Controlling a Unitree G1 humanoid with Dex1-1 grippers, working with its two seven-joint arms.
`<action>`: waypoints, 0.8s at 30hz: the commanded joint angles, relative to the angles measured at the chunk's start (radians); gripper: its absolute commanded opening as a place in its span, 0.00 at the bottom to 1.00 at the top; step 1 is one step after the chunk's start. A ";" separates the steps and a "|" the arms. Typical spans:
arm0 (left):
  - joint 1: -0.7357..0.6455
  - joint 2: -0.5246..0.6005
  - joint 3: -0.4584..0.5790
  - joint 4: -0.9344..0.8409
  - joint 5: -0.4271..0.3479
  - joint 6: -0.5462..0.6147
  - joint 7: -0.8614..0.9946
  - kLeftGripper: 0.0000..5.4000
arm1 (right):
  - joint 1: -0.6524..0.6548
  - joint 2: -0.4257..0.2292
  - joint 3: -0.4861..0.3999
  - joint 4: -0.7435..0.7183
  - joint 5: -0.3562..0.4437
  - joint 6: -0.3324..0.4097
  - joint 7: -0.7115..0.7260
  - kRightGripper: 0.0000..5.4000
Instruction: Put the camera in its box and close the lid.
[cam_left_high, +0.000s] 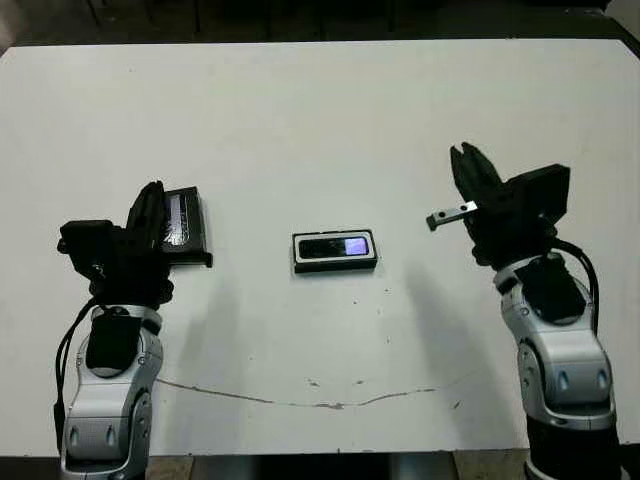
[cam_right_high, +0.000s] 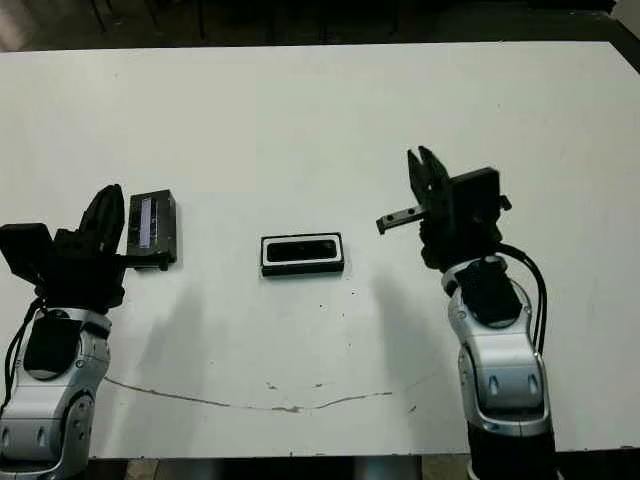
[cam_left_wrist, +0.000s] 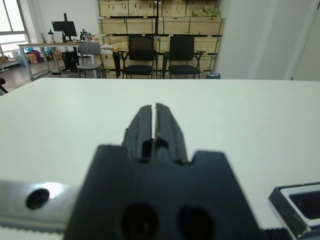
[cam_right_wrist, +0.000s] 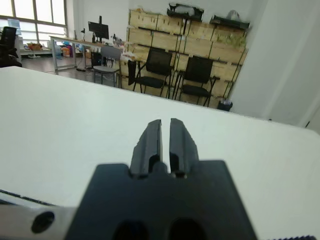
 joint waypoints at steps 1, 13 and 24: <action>0.017 0.007 0.003 -0.002 0.014 0.021 0.010 0.00 | -0.010 -0.008 -0.009 0.031 0.021 0.048 -0.002 0.00; 0.028 -0.032 -0.010 -0.030 0.046 0.095 0.086 0.00 | -0.020 -0.003 -0.013 0.086 0.035 0.003 -0.030 0.00; 0.016 -0.004 -0.118 -0.089 0.204 0.300 0.114 0.28 | -0.019 -0.023 -0.007 0.087 0.039 0.000 -0.007 0.00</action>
